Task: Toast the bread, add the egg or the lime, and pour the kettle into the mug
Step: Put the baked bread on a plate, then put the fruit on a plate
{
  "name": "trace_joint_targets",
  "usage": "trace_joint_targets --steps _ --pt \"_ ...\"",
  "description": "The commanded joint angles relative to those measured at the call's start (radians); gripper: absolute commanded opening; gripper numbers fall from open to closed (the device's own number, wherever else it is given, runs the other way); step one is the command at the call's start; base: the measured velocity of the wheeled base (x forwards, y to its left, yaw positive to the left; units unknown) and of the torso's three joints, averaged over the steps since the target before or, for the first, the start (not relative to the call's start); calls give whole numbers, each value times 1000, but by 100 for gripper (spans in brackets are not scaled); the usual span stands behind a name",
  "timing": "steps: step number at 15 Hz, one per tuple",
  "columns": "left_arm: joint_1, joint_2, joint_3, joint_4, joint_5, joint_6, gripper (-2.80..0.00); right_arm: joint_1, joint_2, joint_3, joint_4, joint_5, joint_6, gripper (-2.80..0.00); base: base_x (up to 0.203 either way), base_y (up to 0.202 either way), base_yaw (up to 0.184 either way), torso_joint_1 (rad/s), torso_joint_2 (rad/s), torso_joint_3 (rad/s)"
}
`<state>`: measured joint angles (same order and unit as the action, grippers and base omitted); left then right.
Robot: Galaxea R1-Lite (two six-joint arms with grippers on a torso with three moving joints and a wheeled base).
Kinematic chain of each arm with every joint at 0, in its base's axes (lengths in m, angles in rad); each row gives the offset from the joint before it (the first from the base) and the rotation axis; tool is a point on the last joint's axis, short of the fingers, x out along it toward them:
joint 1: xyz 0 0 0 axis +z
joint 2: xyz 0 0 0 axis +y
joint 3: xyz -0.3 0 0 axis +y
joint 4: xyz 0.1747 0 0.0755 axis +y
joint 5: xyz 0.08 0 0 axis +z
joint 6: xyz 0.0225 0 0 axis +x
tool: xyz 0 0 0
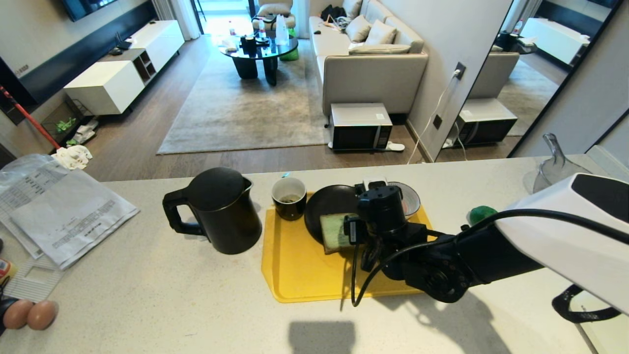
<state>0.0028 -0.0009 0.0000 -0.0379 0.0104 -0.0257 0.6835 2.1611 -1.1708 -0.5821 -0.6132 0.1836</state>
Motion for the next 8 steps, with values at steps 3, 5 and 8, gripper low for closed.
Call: trace_joint_targets --steps 3,5,8 --pt "0 -2 14 0 0 0 -280 13 -229 120 -4 -1 -24 0 0 0 0 0 0 0" --pt "0 -2 14 0 0 0 -280 13 -327 189 -4 -2 -27 -280 0 0 0 0 0 0" --pt "0 -2 14 0 0 0 -280 10 -477 300 -4 -3 -33 -280 0 0 0 0 0 0"
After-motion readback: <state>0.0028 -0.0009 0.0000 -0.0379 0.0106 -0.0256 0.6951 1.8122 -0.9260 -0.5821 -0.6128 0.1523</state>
